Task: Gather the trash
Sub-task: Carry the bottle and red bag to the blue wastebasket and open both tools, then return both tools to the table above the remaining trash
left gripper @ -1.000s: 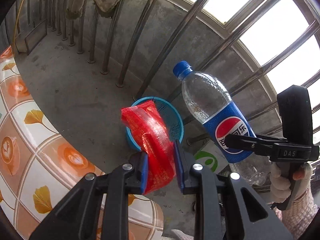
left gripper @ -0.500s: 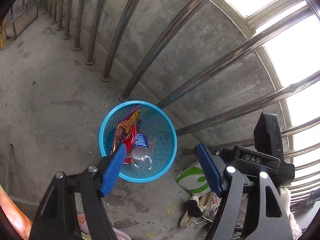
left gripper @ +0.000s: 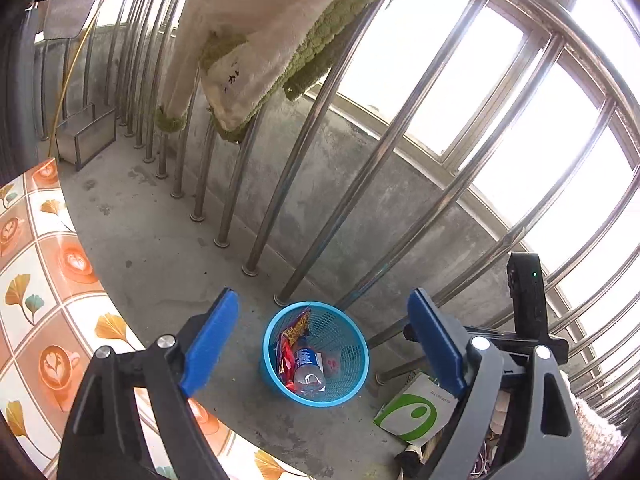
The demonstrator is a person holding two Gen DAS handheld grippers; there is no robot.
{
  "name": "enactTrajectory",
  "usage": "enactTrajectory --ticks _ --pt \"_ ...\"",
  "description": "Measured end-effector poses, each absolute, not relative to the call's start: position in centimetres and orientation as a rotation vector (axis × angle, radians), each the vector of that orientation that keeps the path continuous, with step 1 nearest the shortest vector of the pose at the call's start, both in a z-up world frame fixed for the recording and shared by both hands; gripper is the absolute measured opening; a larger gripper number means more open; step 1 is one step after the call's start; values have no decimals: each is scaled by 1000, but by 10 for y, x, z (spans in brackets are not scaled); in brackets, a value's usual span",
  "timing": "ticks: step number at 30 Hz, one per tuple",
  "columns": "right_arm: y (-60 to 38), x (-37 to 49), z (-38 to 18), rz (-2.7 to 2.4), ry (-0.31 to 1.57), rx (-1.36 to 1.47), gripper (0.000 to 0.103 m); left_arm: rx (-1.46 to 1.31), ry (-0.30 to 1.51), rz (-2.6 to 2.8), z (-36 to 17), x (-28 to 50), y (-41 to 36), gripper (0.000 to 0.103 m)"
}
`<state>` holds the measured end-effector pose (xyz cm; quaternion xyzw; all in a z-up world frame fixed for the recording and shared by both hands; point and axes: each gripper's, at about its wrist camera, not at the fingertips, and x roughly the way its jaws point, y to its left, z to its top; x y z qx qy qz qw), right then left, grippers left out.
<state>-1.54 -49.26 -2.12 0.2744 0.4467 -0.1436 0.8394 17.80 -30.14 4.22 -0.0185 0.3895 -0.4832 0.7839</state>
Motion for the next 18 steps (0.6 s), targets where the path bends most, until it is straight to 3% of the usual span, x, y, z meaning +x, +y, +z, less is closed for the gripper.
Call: enactTrajectory --ticks 4,7,11,18 --pt "-444 -4 20 -238 837 382 85 -104 749 -970 70 164 -234 97" --pt "-407 4 46 -192 736 259 97 -83 745 -885 78 159 -191 97" --pt "-361 25 72 -147 636 122 96 -117 703 -757 81 151 -116 97" --pt "-257 82 90 171 655 30 96 -219 635 -451 79 135 23 97"
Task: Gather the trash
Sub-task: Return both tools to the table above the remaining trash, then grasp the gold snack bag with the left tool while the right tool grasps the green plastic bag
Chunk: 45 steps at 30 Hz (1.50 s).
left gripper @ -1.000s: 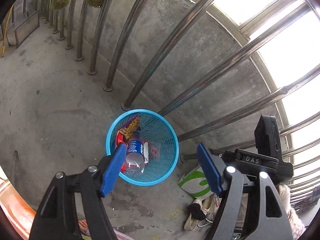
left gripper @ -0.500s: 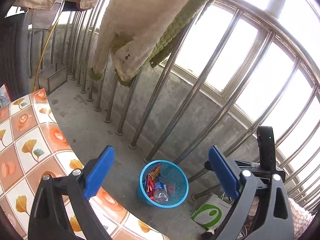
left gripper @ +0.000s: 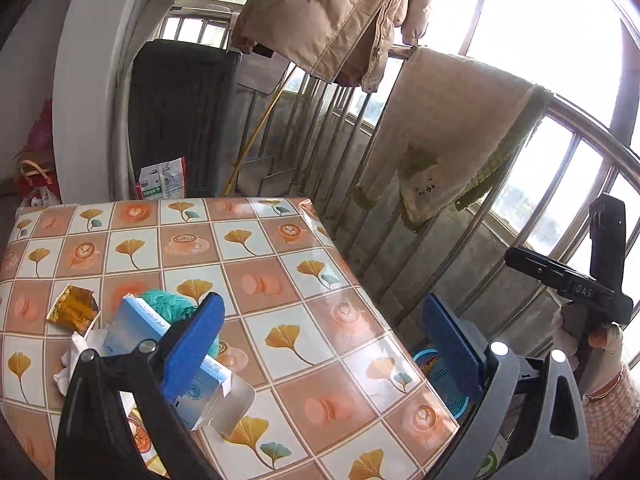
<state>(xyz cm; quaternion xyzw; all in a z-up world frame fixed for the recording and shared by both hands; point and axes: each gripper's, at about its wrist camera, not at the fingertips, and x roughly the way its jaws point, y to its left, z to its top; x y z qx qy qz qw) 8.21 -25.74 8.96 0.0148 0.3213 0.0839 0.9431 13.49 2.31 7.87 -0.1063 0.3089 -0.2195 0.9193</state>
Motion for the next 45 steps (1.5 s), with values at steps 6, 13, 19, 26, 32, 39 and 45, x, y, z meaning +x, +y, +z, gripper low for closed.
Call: enactTrajectory --ticks 6,13,19,26,32,39,45 --pt "-145 125 62 479 760 50 96 -377 642 -197 51 140 143 80" --pt "-43 172 0 645 976 80 96 -559 754 -71 -7 200 248 46" --pt "-12 211 -31 662 1115 145 92 -507 850 -68 -52 257 261 22" --pt "1 213 -61 674 1266 95 60 -531 902 -119 -91 246 246 8" --pt "-18 202 -58 683 1258 141 46 -566 891 -178 -100 229 223 4" --pt "-71 181 -52 599 1257 204 44 -552 933 -302 -105 217 171 3" --pt "-112 162 -48 522 1240 280 45 -447 934 -368 -99 205 127 3"
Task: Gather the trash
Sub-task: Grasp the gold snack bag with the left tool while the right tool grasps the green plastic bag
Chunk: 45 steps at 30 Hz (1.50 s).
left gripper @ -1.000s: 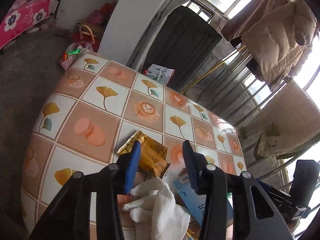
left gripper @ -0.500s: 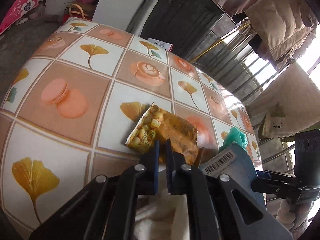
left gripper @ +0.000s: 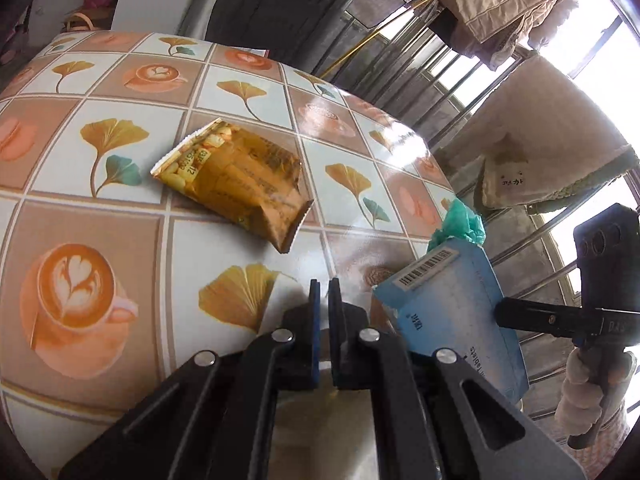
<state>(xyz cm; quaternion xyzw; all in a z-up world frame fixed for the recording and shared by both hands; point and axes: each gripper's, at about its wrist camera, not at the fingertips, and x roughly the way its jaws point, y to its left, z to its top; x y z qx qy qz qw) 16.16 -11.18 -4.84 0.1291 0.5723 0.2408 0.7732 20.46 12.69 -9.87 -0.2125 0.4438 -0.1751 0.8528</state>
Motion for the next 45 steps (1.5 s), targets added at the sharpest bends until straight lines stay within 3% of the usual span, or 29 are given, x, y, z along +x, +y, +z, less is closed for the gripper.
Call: enactTrajectory --ticks 9,18,24,28,34,45 --pt "-128 160 -39 508 1180 355 63 -486 867 -290 -67 192 166 9" --pt "-151 179 -46 421 1178 475 64 -549 928 -262 -65 210 189 16" --pt "-150 199 -60 441 1240 502 51 -626 1020 -295 -82 230 188 17" --pt "-145 209 -69 445 1282 452 24 -671 1057 -320 -90 239 187 29" --pt "-147 222 -65 429 1252 427 19 -718 1091 -297 -96 252 187 44" --pt "-143 233 -64 409 1205 387 19 -466 1049 -192 -85 278 163 46"
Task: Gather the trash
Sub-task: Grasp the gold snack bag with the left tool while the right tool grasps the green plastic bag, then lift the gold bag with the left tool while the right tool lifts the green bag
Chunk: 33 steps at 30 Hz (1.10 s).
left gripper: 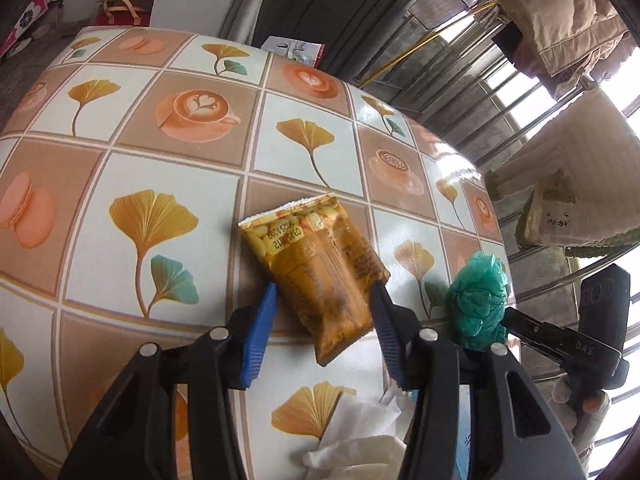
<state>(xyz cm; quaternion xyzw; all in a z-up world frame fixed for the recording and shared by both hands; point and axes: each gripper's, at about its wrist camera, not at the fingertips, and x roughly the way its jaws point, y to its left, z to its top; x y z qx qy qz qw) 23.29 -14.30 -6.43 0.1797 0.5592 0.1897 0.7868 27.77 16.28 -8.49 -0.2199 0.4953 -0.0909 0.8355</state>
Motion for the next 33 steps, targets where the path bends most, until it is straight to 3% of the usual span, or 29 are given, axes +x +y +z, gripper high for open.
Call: enactTrajectory --ticks 3,5,13,19,26,27,28,30,33 --pt "-143 233 -61 397 1193 374 23 -353 1037 -171 -83 280 153 46" --pt "-144 232 -60 403 1190 372 27 -283 1033 -143 -83 279 148 37" --pt "-141 228 -47 443 1154 348 56 -225 1023 -114 -84 280 148 22" --pt "-126 232 -48 464 1164 288 69 -208 1007 -121 -81 278 143 13" --pt "-113 238 -64 482 1210 229 70 -214 978 -128 -70 275 143 11" --pt "-113 239 -67 481 1219 225 67 -212 969 -126 -68 274 143 11" --pt "-113 239 -70 478 1227 221 54 -210 960 -125 -65 273 143 11" --pt "-115 239 -74 499 1235 259 45 -198 936 -121 -57 269 143 11" --pt "-122 235 -70 471 1208 273 40 -169 893 -106 -42 261 143 11"
